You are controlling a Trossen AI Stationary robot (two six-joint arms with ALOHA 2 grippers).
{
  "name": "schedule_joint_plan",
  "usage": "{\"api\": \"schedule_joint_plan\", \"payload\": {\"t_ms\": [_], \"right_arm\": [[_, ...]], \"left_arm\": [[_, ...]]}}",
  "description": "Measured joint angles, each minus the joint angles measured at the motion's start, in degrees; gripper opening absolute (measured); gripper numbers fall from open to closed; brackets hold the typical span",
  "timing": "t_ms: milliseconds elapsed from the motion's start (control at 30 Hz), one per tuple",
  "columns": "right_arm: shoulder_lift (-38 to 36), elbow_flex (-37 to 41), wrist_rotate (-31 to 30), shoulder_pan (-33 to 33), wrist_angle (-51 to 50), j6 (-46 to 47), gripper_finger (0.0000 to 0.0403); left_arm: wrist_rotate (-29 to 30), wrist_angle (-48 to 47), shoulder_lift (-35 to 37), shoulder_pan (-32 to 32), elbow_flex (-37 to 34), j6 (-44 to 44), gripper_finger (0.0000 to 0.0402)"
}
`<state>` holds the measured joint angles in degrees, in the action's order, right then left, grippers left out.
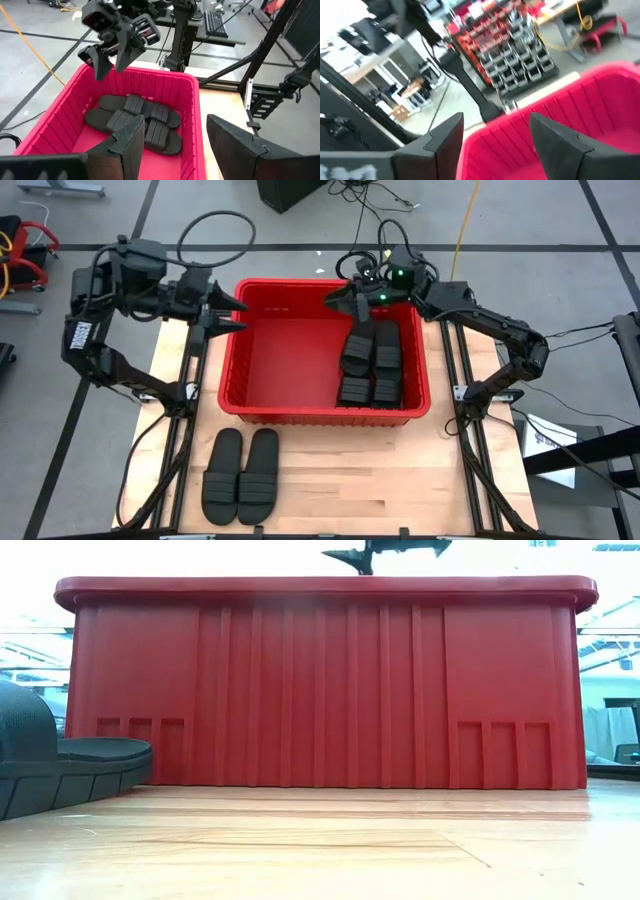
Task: Pick and place slides into bin
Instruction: Put the black slide into the red bin
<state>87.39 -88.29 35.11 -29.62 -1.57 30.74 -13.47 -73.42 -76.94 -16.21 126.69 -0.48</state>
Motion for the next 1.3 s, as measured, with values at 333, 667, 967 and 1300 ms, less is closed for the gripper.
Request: {"api": "schedule_joint_plan", "payload": {"t_ms": [333,667,967,1300], "right_arm": [[0.0,0.0,-3.8,7.3,8.5,1.6,0.0215],[0.0,0.0,-7.4,12.9,11.8,1.6,0.0213],[0.0,0.0,-12.3,18.2,16.2,0.0,0.0212],[0.0,0.0,-14.3,19.8,16.3,-1.5,0.0212]], "left_arm": [[-0.4,-0.3,1.1,4.5,0.0,-4.2,0.0209],[-0.5,-0.2,2.0,13.3,0.0,-5.1,0.0209],[-1.1,-1.1,2.0,20.4,0.0,-7.9,0.0209],[-1.7,-10.7,1.9,27.0,-0.1,-13.3,0.0209]]}}
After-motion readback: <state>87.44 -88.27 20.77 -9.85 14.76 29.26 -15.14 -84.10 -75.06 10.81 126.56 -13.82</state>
